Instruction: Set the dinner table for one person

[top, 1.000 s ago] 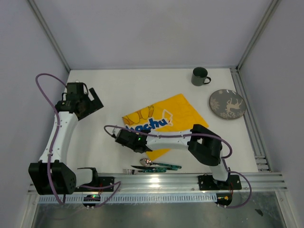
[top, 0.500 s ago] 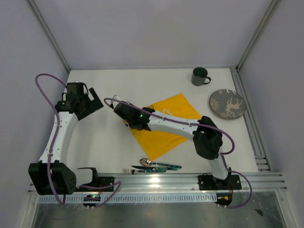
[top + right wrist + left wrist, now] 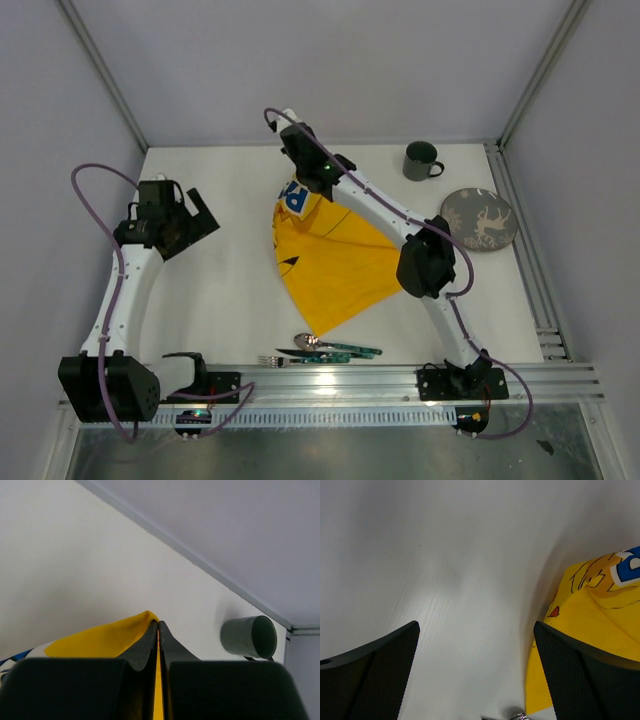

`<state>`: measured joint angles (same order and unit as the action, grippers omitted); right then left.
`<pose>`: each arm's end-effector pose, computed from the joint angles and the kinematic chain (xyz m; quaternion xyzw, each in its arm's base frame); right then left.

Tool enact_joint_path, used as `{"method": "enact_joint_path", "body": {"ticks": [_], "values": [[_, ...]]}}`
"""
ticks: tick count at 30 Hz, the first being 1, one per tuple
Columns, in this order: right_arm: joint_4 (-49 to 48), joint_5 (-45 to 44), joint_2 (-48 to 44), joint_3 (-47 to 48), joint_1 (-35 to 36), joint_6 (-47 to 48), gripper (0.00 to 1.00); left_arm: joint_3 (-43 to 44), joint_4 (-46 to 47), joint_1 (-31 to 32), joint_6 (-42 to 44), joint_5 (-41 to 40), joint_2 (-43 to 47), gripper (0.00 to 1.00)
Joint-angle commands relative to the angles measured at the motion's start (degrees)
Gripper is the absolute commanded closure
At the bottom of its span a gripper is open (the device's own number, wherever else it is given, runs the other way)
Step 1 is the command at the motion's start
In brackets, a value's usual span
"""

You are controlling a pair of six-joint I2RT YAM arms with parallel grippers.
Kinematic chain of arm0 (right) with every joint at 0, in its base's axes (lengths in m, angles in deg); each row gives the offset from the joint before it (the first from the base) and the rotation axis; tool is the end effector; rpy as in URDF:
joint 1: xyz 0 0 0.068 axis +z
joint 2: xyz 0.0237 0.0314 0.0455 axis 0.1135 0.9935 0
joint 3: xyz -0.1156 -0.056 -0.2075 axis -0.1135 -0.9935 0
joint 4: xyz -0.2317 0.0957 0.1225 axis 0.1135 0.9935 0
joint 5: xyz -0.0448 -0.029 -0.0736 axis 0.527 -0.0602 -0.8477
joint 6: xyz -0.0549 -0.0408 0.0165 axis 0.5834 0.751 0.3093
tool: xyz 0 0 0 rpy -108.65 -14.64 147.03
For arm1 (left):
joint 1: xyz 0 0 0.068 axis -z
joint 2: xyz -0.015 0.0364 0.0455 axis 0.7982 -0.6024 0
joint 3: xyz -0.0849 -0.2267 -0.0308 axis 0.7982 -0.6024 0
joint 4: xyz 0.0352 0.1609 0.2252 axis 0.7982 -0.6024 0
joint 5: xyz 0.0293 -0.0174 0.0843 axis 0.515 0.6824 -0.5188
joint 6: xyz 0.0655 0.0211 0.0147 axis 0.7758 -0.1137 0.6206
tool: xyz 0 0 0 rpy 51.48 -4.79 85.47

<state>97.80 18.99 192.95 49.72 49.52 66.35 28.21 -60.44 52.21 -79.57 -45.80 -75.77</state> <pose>0.4209 0.3470 0.2790 -0.2888 0.7838 -0.1538 0.5278 0.2861 0.0062 0.2728 -0.2713 0.8972 -0.0754 0.3404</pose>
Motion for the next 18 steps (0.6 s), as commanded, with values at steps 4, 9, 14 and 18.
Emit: {"method": "enact_joint_path", "body": {"ticks": [4,9,14,18], "values": [[-17.76,17.72,-7.31,-5.38,2.26,-3.06,0.95,-2.37,1.86,0.05,-2.51,4.46,3.10,0.01],[-14.86,25.04,-2.87,1.60,4.54,-1.56,0.94,-3.16,1.42,0.14,-2.69,4.55,4.15,0.01],[-18.25,29.79,-1.10,0.93,7.70,1.07,0.94,-4.13,1.24,0.14,-2.51,5.25,5.03,0.01],[-18.26,29.88,1.62,3.03,9.55,0.90,0.94,-4.92,1.24,0.05,-2.33,6.04,5.03,0.01]]}}
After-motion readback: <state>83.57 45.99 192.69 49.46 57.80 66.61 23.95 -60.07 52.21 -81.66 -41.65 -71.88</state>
